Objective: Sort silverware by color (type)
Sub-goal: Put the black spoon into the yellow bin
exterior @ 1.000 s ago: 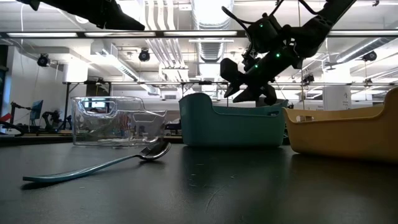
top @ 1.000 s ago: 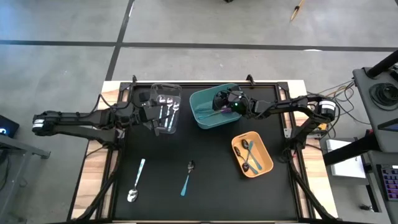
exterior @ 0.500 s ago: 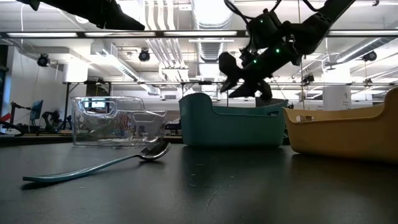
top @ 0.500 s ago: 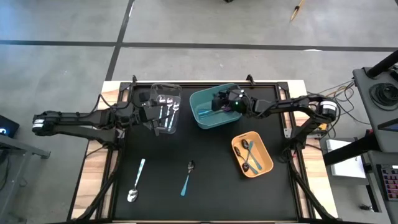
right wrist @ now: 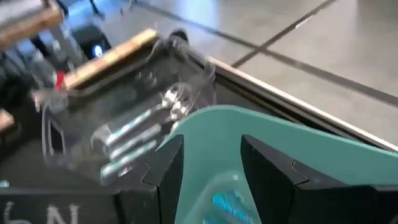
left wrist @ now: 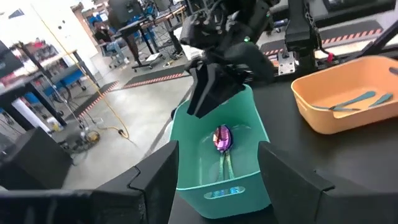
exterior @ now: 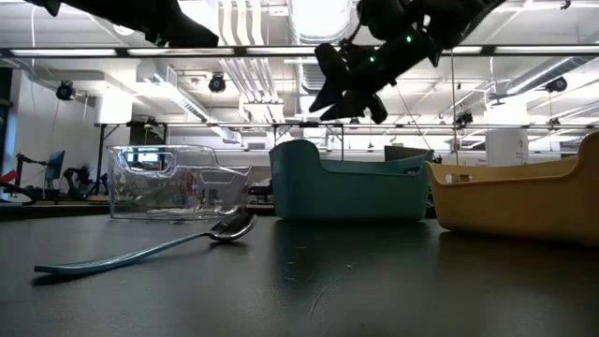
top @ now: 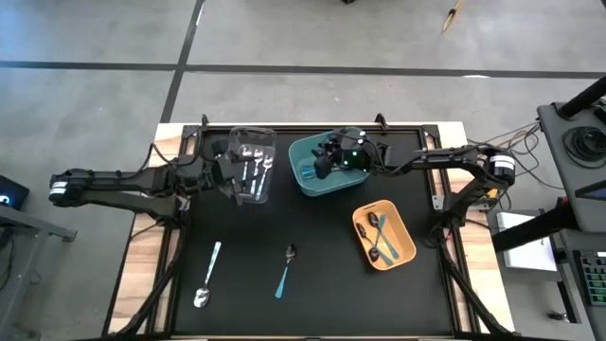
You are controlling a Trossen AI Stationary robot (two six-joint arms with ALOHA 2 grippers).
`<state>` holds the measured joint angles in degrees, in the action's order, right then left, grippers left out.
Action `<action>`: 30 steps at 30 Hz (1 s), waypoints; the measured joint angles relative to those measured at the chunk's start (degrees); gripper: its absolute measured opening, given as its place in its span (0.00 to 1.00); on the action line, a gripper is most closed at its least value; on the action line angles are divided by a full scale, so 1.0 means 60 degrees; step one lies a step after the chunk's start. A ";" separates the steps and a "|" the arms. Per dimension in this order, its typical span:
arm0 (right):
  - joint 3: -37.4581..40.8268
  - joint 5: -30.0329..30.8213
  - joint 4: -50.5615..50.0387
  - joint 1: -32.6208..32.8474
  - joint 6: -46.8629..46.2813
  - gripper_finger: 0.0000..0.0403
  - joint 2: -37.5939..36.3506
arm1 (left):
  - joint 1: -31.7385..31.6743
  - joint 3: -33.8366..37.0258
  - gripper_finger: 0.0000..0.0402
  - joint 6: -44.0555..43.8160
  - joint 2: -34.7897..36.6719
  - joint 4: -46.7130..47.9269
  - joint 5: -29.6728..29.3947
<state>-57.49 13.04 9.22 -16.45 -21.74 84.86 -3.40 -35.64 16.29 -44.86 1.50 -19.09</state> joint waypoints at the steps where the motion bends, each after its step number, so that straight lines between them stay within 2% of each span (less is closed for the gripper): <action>1: -0.0193 -0.0004 -0.0424 0.0079 0.0113 0.37 0.0000 | 0.0002 0.0000 0.50 -0.0209 -0.0008 0.0006 0.0003; 7: -0.1252 -0.0002 -0.2707 0.0627 0.0976 0.37 0.0000 | 0.0003 0.0000 0.50 -0.1923 -0.0094 0.0514 0.0021; 11: -0.1711 -0.0004 -0.3476 0.1025 0.1542 0.37 0.0000 | 0.0003 0.0000 0.50 -0.3192 -0.0312 0.1172 0.0028; 16: -0.1924 -0.0007 -0.3567 0.1461 0.2148 0.37 0.0000 | 0.0141 0.0000 0.50 -0.4738 -0.0722 0.1842 0.0073; 20: -0.1927 -0.0005 -0.3574 0.1659 0.2561 0.37 -0.0004 | 0.0472 0.0000 0.50 -0.5815 -0.1056 0.1997 0.0624; 25: -0.1927 -0.0004 -0.3568 0.1704 0.2643 0.37 -0.0004 | 0.1242 0.0000 0.50 -0.6787 -0.1585 0.1745 0.1047; 30: -0.1927 -0.0014 -0.3569 0.1711 0.2476 0.37 -0.0002 | 0.2216 0.0003 0.50 -0.7569 -0.2174 0.1407 0.1060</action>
<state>-69.06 12.96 -12.19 -6.19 -6.88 84.85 9.90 -35.62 -29.13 -57.90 9.94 -12.73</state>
